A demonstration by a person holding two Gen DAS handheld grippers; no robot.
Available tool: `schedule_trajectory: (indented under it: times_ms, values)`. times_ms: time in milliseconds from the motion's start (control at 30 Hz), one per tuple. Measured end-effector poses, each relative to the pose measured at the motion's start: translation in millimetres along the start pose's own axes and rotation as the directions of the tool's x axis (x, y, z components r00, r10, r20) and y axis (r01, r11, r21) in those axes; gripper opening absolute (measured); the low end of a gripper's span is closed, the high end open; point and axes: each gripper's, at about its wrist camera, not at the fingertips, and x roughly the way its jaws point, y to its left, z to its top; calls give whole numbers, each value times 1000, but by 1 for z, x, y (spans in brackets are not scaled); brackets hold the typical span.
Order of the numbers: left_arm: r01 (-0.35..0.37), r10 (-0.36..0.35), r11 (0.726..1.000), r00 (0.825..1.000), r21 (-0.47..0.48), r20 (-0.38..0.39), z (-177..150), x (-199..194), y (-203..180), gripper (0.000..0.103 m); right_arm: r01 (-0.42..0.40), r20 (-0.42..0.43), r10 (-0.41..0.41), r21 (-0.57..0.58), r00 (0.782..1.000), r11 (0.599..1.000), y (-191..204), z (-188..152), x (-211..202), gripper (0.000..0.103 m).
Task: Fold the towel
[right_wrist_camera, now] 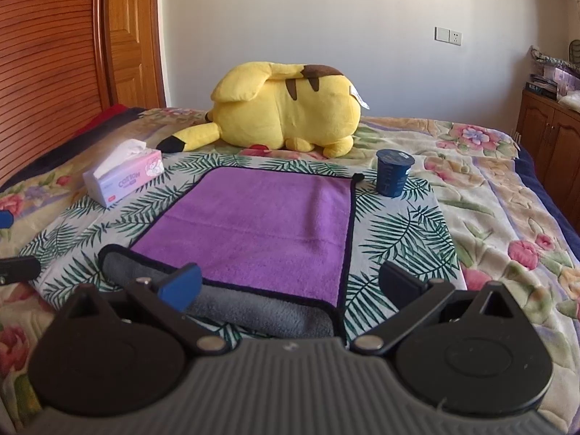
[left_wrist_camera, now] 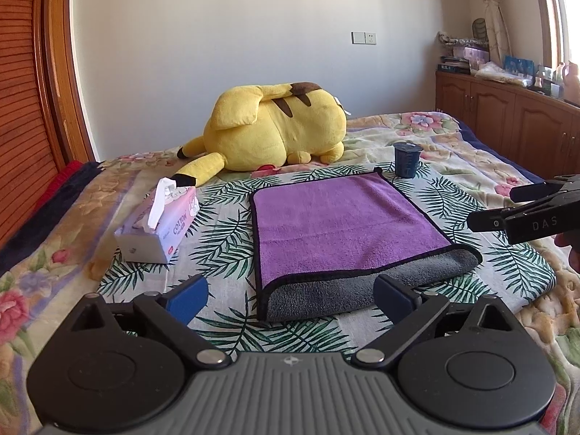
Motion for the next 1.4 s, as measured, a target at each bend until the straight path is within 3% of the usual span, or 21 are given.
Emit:
schedule_trajectory:
  times_ms: [367, 467, 633, 800, 1033, 1200, 1400]
  values:
    - [26, -28, 999, 998, -38, -57, 3, 45, 12, 69, -42, -96, 43, 19, 994, 999, -14, -5, 35, 102]
    - [32, -36, 998, 997, -49, -71, 4, 56, 16, 64, -52, -130, 56, 35, 990, 998, -19, -7, 43, 94]
    - [32, -38, 998, 995, -62, -95, 5, 73, 21, 60, -67, -174, 76, 58, 982, 996, -26, -12, 55, 90]
    - [33, -42, 997, 991, -73, -129, 3, 88, 28, 46, -82, -210, 94, 66, 973, 994, -30, -15, 63, 88]
    - [54, -83, 984, 982, -171, -167, -2, 107, 45, 36, -93, -246, 115, 97, 962, 991, -38, -19, 69, 85]
    - [62, -100, 976, 978, -209, -181, -5, 111, 50, 22, -124, -253, 147, 105, 956, 987, -38, -19, 71, 78]
    - [78, -115, 977, 977, -199, -181, -8, 111, 47, 14, -147, -258, 169, 102, 951, 984, -37, -20, 71, 67]
